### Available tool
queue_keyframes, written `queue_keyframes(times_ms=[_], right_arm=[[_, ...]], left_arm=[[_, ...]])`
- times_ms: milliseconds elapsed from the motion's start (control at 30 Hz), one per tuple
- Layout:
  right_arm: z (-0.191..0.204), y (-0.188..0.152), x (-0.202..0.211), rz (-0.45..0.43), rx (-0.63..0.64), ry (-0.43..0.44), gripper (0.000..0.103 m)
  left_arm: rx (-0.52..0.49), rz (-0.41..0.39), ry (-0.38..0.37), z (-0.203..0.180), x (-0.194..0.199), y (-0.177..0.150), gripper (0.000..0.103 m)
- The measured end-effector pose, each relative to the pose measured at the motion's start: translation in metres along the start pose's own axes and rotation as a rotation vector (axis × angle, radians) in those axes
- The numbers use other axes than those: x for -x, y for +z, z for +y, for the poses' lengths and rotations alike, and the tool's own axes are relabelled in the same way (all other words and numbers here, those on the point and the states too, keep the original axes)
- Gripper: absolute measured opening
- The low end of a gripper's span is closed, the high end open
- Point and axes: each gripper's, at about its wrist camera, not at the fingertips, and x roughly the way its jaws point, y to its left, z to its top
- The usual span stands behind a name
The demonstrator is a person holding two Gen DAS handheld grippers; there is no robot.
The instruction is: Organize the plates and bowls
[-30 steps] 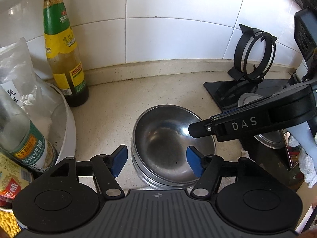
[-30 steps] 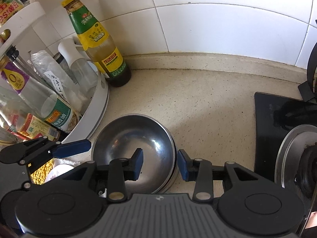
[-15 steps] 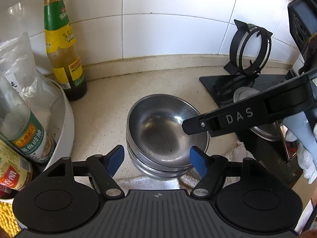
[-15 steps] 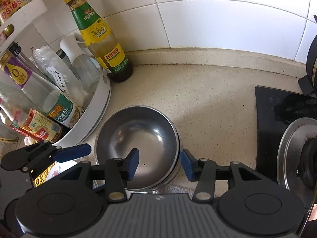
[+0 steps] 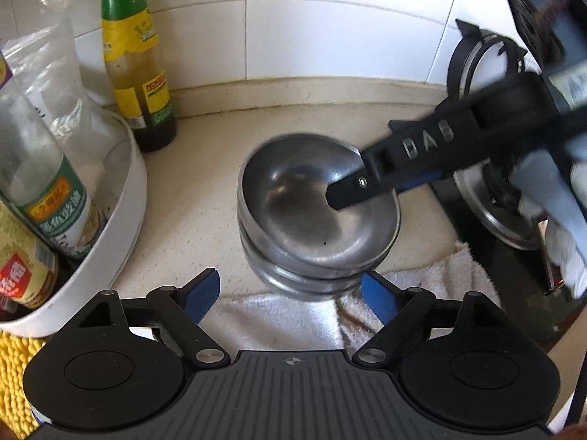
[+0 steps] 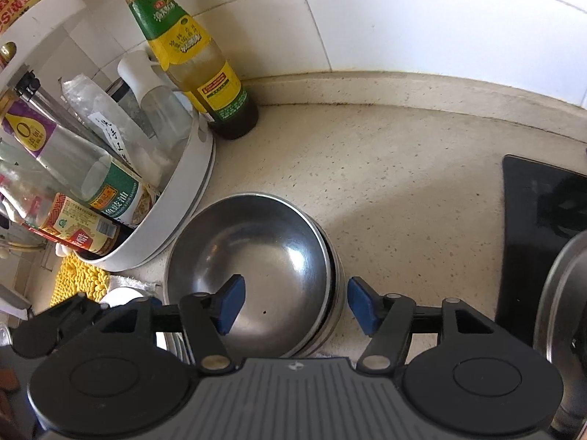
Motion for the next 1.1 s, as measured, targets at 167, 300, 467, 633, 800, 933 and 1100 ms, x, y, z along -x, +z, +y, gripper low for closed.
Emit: queue_keyframes(times_ms=[167, 300, 467, 633, 800, 933, 1100], right_arm=[[-0.007, 0.001, -0.013, 0.038, 0.03, 0.025, 0.08], [-0.021, 0.002, -0.025, 0.067, 0.018, 0.028, 0.081], [-0.043, 0.002, -0.026, 0.058, -0.019, 0.058, 0.081], [-0.063, 0.017, -0.031, 0.032, -0.069, 0.063, 0.081], [-0.073, 0.033, -0.035, 0.032, -0.069, 0.073, 0.081], [-0.08, 0.04, -0.046, 0.047, -0.072, 0.076, 0.081], [-0.092, 0.045, -0.048, 0.039, -0.082, 0.096, 0.081]], left_arm=[[-0.018, 0.04, 0.015, -0.008, -0.012, -0.009, 0.092], [-0.034, 0.077, 0.02, -0.019, -0.036, -0.008, 0.093], [-0.04, 0.102, 0.067, -0.034, -0.065, 0.003, 0.092], [-0.061, 0.07, 0.069, -0.042, -0.081, 0.02, 0.093], [-0.141, 0.093, 0.098, -0.052, -0.094, 0.033, 0.096], [-0.177, 0.107, 0.112, -0.055, -0.106, 0.044, 0.099], [-0.188, 0.098, 0.134, -0.058, -0.123, 0.05, 0.103]])
